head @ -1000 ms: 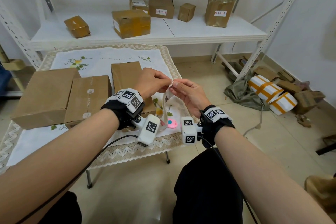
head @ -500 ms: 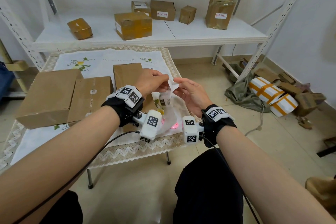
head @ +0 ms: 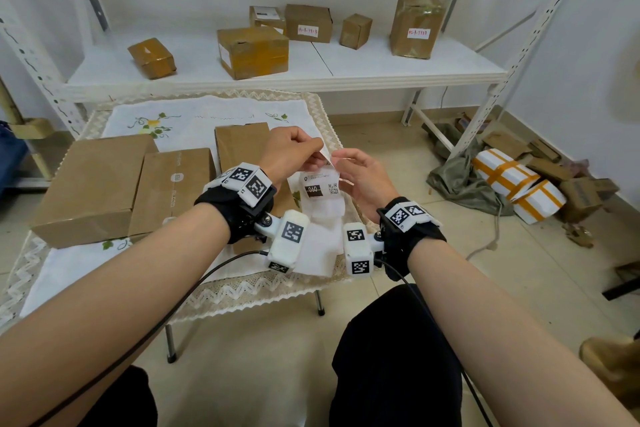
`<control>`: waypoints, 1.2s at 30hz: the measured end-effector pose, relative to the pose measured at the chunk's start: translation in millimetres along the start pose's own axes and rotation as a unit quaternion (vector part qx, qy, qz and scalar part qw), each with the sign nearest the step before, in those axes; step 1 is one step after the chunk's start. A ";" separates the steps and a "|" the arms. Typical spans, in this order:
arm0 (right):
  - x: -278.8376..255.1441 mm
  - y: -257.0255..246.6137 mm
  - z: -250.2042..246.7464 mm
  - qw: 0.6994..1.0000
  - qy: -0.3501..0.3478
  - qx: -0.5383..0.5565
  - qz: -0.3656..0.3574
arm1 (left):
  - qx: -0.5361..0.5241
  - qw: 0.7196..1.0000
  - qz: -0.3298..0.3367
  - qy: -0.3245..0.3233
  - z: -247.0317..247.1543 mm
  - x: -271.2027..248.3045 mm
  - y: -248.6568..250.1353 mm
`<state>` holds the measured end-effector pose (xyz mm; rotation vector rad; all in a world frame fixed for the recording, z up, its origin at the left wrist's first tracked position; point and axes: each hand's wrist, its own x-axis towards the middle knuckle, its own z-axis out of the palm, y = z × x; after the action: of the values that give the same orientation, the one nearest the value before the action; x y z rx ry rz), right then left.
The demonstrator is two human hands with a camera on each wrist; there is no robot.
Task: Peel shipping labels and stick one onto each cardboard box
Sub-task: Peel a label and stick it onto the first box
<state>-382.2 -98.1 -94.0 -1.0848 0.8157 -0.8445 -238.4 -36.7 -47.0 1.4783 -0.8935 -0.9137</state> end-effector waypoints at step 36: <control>20.8 37.4 -18.6 0.991 0.115 0.015 0.072 | -0.031 0.999 -0.035 0.027 -8.3 2.6 -6.5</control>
<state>-382.8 -115.0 -137.5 -0.9007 1.0588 -0.8668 -229.5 -35.1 -53.0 1.4819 -0.7721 -0.9403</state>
